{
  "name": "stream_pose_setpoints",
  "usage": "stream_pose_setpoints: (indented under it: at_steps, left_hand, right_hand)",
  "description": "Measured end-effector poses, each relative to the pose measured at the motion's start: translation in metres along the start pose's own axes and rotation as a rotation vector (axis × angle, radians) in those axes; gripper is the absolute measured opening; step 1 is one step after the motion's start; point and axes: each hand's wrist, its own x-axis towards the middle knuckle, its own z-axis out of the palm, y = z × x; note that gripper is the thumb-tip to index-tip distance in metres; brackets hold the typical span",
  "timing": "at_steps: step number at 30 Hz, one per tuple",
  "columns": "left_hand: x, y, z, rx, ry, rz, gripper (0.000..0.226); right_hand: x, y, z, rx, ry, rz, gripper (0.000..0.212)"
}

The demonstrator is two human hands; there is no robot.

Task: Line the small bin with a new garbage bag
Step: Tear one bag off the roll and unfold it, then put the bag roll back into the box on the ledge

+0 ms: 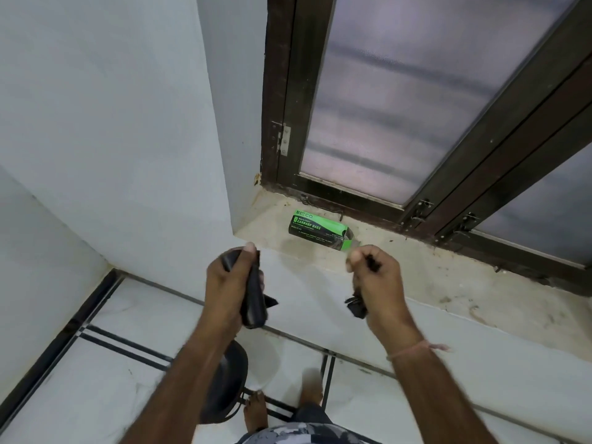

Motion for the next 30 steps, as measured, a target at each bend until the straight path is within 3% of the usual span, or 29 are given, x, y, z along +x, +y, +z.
stream_pose_setpoints:
  at_steps: [2, 7, 12, 15, 17, 21, 26, 30]
  left_hand:
    - [0.003, -0.003, -0.007, -0.052, 0.065, -0.039, 0.033]
    - [0.002, -0.014, 0.018, -0.176, 0.036, -0.125, 0.040]
    - [0.013, -0.006, 0.036, -0.398, 0.006, -0.144, 0.028]
    - [0.015, -0.005, 0.049, -0.466, -0.029, -0.204, 0.010]
    - [0.018, -0.007, 0.056, -0.471, -0.062, -0.246, 0.010]
    - [0.029, -0.014, 0.079, -0.433, -0.082, -0.221, 0.020]
    - [0.051, -0.018, 0.109, 0.119, -0.070, -0.083, 0.048]
    - [0.104, -0.036, 0.103, 0.902, -0.096, 0.339, 0.075]
  right_hand:
    - [0.007, 0.001, -0.014, 0.060, 0.010, 0.041, 0.029]
    - [-0.005, -0.002, 0.015, 0.038, -0.179, 0.140, 0.017]
    - [-0.026, -0.002, 0.023, -0.092, -0.515, 0.206, 0.044]
    - [-0.022, -0.002, 0.026, -0.025, -0.411, 0.149, 0.026]
    - [-0.012, 0.001, 0.018, -0.012, -0.328, 0.153, 0.020]
    - [0.008, 0.006, 0.000, 0.110, -0.369, 0.211, 0.023]
    - [0.042, 0.020, -0.033, 0.249, -0.174, 0.253, 0.017]
    - [0.073, 0.028, -0.075, 0.325, -0.024, 0.252, 0.019]
